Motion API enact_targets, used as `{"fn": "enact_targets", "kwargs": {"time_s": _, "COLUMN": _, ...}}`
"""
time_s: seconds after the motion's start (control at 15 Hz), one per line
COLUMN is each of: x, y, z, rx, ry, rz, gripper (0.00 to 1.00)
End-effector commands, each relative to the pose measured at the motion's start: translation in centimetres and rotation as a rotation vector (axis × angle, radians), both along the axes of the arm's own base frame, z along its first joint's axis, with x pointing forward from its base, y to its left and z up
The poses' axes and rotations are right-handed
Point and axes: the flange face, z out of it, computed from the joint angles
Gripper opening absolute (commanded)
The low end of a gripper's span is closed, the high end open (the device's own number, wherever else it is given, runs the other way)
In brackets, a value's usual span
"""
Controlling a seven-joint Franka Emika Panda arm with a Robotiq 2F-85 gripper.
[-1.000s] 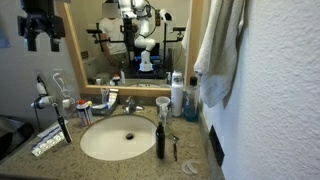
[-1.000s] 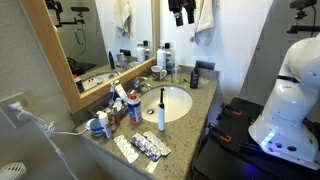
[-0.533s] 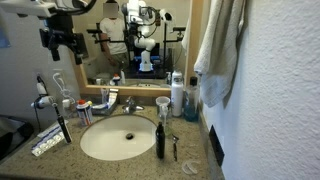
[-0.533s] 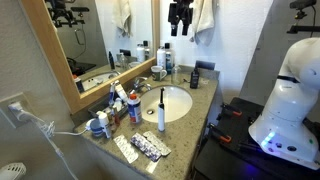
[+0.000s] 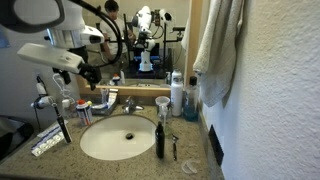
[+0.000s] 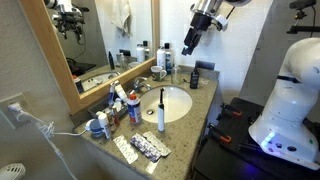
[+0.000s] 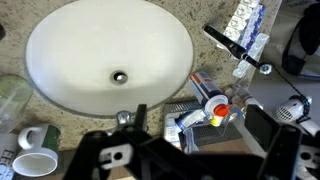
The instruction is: Put the toothbrush on the charging station
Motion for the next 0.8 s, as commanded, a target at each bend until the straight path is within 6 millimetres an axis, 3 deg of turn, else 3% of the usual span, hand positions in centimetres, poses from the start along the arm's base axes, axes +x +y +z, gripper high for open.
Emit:
{"fn": "enact_targets", "kwargs": {"time_s": 0.0, "x": -1.2, "y": 0.4, "z": -5.4, "rx": 0.043, "ry": -0.08, "rz": 0.099, "gripper": 1.0}}
{"fn": "enact_targets", "kwargs": {"time_s": 0.07, "x": 0.9, "y": 0.4, "z": -5.6, "rx": 0.051, "ry": -0.094, "rz": 0.125, "gripper": 1.0}}
{"fn": "enact_targets", "kwargs": {"time_s": 0.73, "x": 0.8, "y": 3.0, "z": -13.6, "rx": 0.256, "ry": -0.141, "rz": 0.382, "gripper": 1.0}}
